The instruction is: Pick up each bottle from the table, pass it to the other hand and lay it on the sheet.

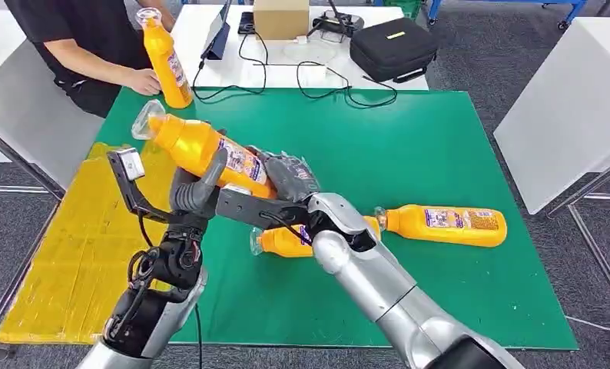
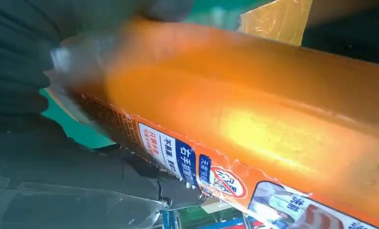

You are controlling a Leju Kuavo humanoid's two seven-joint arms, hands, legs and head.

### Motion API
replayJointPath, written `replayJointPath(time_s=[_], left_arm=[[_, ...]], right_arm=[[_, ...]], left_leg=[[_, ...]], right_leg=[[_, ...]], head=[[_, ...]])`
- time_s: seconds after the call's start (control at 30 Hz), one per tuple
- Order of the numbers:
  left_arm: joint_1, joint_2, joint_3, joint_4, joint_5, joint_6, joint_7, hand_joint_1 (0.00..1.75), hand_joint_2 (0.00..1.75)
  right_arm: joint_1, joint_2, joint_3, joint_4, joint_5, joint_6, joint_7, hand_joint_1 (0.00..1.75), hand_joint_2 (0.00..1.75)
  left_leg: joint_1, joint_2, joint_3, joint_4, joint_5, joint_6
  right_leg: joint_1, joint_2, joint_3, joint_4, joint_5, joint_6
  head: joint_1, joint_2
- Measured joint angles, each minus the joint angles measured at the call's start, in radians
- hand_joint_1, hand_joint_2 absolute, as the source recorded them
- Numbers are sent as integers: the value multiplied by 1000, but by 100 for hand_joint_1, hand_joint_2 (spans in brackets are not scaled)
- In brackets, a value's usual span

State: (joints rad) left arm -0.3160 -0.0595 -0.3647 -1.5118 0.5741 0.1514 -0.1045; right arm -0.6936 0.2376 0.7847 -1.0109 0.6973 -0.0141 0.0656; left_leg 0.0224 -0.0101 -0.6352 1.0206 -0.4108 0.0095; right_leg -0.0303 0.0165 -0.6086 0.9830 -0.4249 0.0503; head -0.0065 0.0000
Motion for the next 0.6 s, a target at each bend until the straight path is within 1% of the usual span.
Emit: replayJointPath(time_s=[0.2, 0.23, 0.27, 0.3, 0.4, 0.5, 0.6], left_arm=[[-1, 0, 0, 0, 1, 11, -13, 175, 175], [-1, 0, 0, 0, 4, 15, -16, 175, 175], [-1, 0, 0, 0, 7, 18, -17, 175, 175], [-1, 0, 0, 0, 12, 19, -19, 175, 175], [1, 3, 1, -8, 14, 20, -40, 175, 175], [9, 15, 5, -38, -47, 42, -74, 175, 175], [17, 43, 40, -87, -302, 107, -108, 175, 175]], right_arm=[[-2, 11, 0, 12, 0, 1, -1, 175, 175], [-4, 13, 0, 13, 0, 2, -2, 150, 175], [-4, 13, 0, 15, 0, 2, -3, 12, 175], [-5, 14, 1, 16, 0, 3, -3, 0, 0], [-5, 16, 5, 24, 0, 5, -6, 0, 0], [-5, 11, 7, 34, 1, -2, -7, 0, 0], [18, -23, -12, 36, 13, -26, -9, 0, 0]], left_leg=[[0, 0, 0, 0, 0, 0], [0, 0, 0, 0, 0, 0], [0, 0, 0, 0, 0, 0], [0, 0, 0, 0, 0, 0], [0, 0, -1, 0, 0, 0], [0, 0, -1, 0, 0, 0], [0, -1, -1, 0, 0, 0]], right_leg=[[0, 0, 0, 0, 0, 0], [0, 0, 0, 0, 0, 0], [0, 0, 0, 0, 0, 0], [0, 0, 0, 0, 0, 0], [0, 0, 0, 0, 0, 0], [0, 0, 0, 0, 0, 0], [0, -1, 0, 0, 0, 0]], head=[[0, 0], [0, 0], [0, 0], [0, 0], [0, 0], [0, 0], [0, 0]])
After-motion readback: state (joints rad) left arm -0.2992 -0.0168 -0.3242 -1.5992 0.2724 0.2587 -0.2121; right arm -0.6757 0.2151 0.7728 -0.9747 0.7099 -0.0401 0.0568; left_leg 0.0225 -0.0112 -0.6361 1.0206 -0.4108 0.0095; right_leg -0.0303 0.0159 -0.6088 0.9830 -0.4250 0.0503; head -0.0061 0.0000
